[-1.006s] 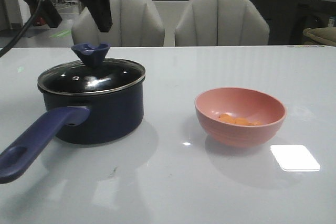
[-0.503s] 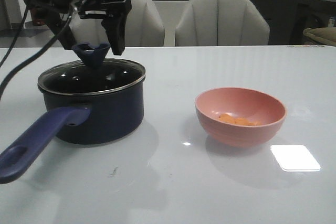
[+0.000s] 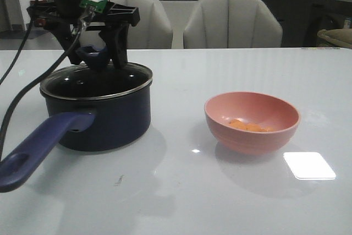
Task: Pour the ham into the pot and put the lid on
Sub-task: 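Lower the left gripper onto the blue lid knob and grasp it, then lift the glass lid off the saucepan and set it beside the pot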
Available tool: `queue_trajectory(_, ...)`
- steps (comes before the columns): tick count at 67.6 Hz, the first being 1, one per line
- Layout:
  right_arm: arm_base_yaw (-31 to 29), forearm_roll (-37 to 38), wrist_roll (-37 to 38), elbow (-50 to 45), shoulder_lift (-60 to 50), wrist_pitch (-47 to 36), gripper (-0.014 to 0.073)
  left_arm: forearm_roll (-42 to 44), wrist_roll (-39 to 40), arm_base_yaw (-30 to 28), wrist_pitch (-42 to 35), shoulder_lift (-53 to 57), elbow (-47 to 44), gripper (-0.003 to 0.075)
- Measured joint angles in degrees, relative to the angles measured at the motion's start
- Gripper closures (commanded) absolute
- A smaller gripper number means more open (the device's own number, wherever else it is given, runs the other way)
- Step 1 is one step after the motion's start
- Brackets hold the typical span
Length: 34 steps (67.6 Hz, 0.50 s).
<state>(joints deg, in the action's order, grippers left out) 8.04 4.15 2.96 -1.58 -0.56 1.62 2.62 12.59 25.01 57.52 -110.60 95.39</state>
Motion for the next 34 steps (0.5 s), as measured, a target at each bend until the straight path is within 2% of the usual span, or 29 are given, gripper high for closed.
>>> queue_trajectory(20,0.0,0.0,0.0,0.0,0.0,0.0,0.0432,1.6,0.0,-0.4,2.2,2.9,1.8,0.0495)
queue_trajectory(27,0.0,0.0,0.0,0.0,0.0,0.0,0.0432,2.2,-0.6,-2.5,2.9,6.4,0.9,0.0495)
queue_trajectory(34,0.0,0.0,0.0,0.0,0.0,0.0,0.0432,2.5,-1.6,-7.1,2.5,10.9,-2.4,0.0495)
